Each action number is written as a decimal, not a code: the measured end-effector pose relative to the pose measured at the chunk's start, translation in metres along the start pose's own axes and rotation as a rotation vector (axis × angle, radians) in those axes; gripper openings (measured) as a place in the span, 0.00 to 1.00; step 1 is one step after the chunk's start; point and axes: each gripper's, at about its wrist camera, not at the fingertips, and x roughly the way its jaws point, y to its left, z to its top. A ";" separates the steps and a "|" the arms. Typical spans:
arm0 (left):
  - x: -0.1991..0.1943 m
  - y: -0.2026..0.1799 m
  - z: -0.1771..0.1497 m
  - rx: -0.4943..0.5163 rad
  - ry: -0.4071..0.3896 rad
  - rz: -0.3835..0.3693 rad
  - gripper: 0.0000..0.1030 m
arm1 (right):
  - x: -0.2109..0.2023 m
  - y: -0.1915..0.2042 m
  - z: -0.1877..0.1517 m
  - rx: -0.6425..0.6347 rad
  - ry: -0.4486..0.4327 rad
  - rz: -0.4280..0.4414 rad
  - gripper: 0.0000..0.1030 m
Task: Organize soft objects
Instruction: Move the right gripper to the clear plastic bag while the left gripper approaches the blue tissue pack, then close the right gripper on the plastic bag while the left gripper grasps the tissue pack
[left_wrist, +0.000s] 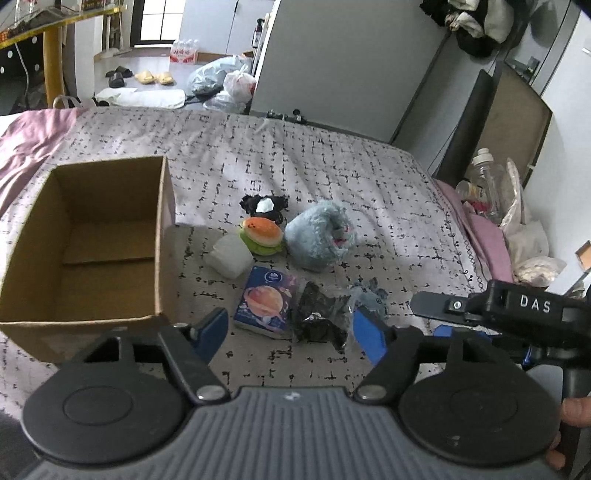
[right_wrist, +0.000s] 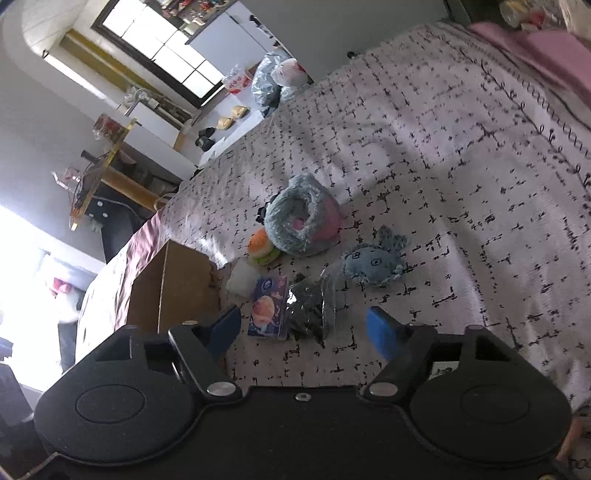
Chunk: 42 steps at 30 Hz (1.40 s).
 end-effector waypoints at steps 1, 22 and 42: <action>0.005 0.000 0.001 -0.001 0.007 0.000 0.70 | 0.004 -0.002 0.002 0.010 0.004 0.002 0.70; 0.083 -0.006 0.003 0.037 0.094 0.070 0.61 | 0.078 -0.028 0.012 0.206 0.131 0.034 0.57; 0.118 -0.004 -0.005 0.082 0.121 0.152 0.46 | 0.096 -0.035 0.007 0.227 0.158 0.039 0.57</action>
